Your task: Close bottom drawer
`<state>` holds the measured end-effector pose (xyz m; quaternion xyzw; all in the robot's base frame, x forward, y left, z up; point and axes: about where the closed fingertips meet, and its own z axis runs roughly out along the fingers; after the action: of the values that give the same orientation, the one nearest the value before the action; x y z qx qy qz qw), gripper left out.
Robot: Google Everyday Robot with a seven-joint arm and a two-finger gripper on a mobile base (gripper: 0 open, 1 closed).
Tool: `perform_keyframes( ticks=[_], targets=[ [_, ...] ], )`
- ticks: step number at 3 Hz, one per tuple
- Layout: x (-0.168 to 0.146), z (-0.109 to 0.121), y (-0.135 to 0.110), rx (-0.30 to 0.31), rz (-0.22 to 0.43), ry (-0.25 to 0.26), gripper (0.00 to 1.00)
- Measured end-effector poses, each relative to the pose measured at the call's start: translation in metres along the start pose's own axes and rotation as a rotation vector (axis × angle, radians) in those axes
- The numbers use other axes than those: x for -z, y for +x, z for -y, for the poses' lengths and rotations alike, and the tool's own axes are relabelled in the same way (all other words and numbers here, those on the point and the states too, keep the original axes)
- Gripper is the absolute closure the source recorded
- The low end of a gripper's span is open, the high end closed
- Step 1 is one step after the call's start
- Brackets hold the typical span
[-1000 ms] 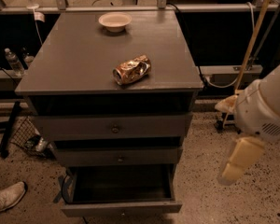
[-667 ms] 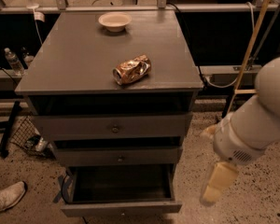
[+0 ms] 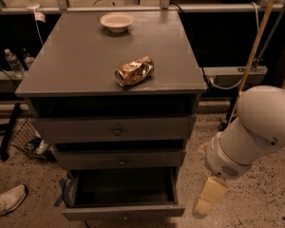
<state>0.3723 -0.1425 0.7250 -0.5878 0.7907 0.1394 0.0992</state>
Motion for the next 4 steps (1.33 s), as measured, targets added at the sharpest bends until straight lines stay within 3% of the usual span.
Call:
perform_keyframes(
  ticks=[2, 4],
  targets=[
    [-0.086, 0.042, 0.012, -0.017, 0.055, -0.033, 0.00],
    [-0.165, 0.065, 0.026, -0.058, 0.125, 0.007, 0.00]
  ],
)
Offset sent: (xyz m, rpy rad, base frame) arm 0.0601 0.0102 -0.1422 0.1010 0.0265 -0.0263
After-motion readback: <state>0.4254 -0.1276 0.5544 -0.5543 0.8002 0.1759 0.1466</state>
